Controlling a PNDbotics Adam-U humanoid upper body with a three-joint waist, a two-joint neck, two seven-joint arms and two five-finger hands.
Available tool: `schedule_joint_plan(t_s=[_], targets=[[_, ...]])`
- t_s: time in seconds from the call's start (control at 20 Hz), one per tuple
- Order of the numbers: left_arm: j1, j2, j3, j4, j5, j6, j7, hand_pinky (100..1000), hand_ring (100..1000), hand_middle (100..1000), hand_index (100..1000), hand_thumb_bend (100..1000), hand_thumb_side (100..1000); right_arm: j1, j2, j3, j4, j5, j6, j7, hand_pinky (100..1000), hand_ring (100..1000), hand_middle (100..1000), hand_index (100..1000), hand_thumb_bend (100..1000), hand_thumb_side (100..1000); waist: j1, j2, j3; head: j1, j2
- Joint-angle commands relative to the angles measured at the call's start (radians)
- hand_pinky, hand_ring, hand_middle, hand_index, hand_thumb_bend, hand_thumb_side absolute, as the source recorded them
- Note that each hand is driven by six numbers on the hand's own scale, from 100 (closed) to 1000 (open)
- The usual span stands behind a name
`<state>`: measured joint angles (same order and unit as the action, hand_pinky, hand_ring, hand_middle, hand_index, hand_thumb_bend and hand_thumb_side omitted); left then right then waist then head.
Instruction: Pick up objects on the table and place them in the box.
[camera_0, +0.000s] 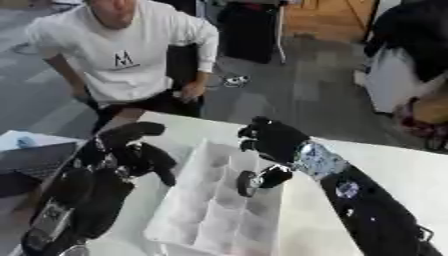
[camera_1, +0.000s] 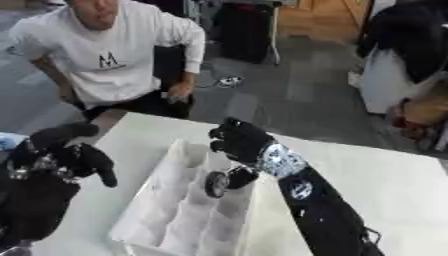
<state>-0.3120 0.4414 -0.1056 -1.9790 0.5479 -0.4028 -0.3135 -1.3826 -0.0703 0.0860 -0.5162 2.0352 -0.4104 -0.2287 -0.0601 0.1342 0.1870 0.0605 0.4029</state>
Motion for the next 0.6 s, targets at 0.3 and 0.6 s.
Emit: schedule_joint_plan(t_s=[0.3, 0.6], targets=[[-0.012, 0.03, 0.003, -0.021, 0.002, 0.003, 0.001, 558, 651, 835, 875, 270, 703, -0.075, -0.033, -0.017, -0.024, 0.182, -0.037, -0.095, 1000, 914, 907, 816, 735, 1000, 0.001, -0.03, 0.002, -0.004, 0.002], [-0.013, 0.032, 0.0, -0.021, 0.005, 0.006, 0.003, 559, 652, 834, 875, 272, 701, -0.115, -0.031, -0.001, -0.004, 0.287, -0.108, -0.183, 1000, 914, 910, 813, 714, 1000, -0.006, -0.043, 0.006, 0.008, 0.006]])
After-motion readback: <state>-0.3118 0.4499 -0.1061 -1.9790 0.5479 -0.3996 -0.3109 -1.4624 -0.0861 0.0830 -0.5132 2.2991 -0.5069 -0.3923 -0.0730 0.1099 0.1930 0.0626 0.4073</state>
